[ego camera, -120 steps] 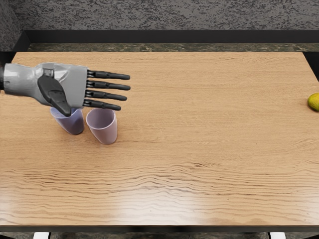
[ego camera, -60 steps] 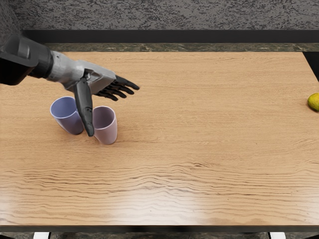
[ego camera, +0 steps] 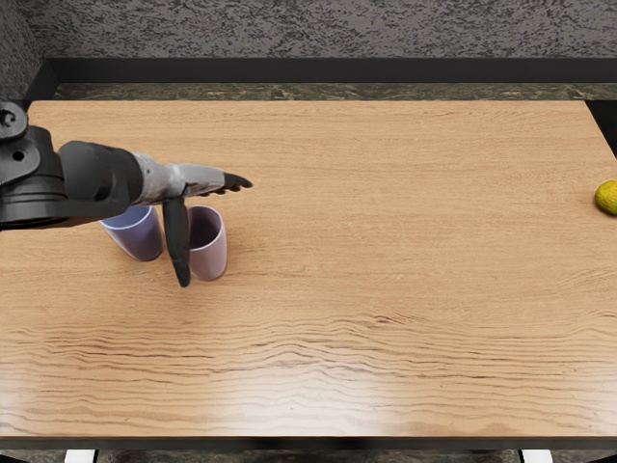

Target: Pick up cup and place in cup with left hand

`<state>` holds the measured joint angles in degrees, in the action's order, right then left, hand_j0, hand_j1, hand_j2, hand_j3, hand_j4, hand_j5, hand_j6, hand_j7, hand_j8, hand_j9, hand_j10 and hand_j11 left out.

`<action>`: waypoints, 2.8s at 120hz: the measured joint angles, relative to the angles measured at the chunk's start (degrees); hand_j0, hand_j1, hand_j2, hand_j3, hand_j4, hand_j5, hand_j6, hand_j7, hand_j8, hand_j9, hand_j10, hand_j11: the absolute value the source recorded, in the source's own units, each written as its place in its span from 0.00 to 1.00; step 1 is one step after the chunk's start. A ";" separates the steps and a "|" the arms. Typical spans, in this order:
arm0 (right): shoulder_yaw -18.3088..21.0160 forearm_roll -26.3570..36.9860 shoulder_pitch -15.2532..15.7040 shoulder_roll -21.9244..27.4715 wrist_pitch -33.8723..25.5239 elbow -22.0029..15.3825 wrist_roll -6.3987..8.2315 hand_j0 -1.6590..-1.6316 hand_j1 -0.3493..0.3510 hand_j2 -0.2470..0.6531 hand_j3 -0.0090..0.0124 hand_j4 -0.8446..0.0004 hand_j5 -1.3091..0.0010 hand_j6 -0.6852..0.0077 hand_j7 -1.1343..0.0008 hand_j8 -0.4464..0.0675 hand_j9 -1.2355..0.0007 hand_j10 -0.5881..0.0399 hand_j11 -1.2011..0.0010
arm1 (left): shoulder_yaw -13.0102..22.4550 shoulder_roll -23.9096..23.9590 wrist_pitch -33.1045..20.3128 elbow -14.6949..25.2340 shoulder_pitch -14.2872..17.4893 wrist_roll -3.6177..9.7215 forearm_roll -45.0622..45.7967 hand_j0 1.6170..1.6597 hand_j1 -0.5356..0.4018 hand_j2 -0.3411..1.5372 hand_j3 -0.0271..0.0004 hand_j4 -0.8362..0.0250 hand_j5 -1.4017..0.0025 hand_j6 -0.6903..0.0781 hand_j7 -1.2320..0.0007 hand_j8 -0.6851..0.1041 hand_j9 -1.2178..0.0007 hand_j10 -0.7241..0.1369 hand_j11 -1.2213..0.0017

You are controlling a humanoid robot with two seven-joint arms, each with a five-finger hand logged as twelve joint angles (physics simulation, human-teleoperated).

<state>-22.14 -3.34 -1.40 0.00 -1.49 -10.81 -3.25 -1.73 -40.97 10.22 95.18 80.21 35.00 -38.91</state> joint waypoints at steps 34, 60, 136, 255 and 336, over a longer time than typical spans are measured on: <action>-0.01 0.00 -0.01 0.00 0.00 0.00 0.00 0.04 0.05 0.27 0.42 0.96 0.97 0.94 0.96 0.81 0.97 0.89 0.97 | 3.19 2.43 -6.84 0.27 -2.04 0.00 -8.97 0.96 0.94 0.18 0.99 0.97 1.00 0.89 1.00 0.86 1.00 0.84 1.00; -0.01 0.00 -0.01 0.00 0.00 0.00 0.00 0.04 0.05 0.27 0.42 0.96 0.97 0.94 0.96 0.81 0.97 0.89 0.97 | 3.72 2.81 -9.84 -0.73 -3.31 0.00 -10.95 0.96 0.94 0.18 0.99 0.97 1.00 0.89 1.00 0.86 1.00 0.84 1.00; -0.01 0.00 -0.01 0.00 0.06 0.00 0.00 0.04 0.05 0.27 0.42 0.96 0.97 0.94 0.96 0.81 0.97 0.89 0.97 | 4.02 2.78 -11.02 -1.79 -4.61 0.00 -8.62 0.96 0.67 0.21 0.99 0.72 0.80 0.61 0.77 0.59 0.77 0.59 0.77; 0.01 0.01 -0.04 0.00 0.09 0.00 0.00 0.04 0.05 0.27 0.42 0.96 0.97 0.94 0.96 0.81 0.97 0.89 0.97 | 3.56 3.03 -7.48 -5.15 -1.90 -0.01 -5.44 0.90 0.51 0.21 0.99 0.47 0.60 0.44 0.54 0.45 0.53 0.35 0.53; 0.07 0.03 -0.10 0.00 0.09 0.00 0.00 0.04 0.05 0.27 0.42 0.96 0.97 0.94 0.96 0.81 0.97 0.89 0.97 | 3.48 1.31 0.83 -12.66 8.72 -0.01 1.06 0.88 0.48 0.23 0.99 0.44 0.58 0.48 0.51 0.50 0.50 0.37 0.50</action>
<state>-22.06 -3.31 -1.49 0.00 -1.41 -10.81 -3.25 1.75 -39.66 11.05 82.51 88.93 34.99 -37.85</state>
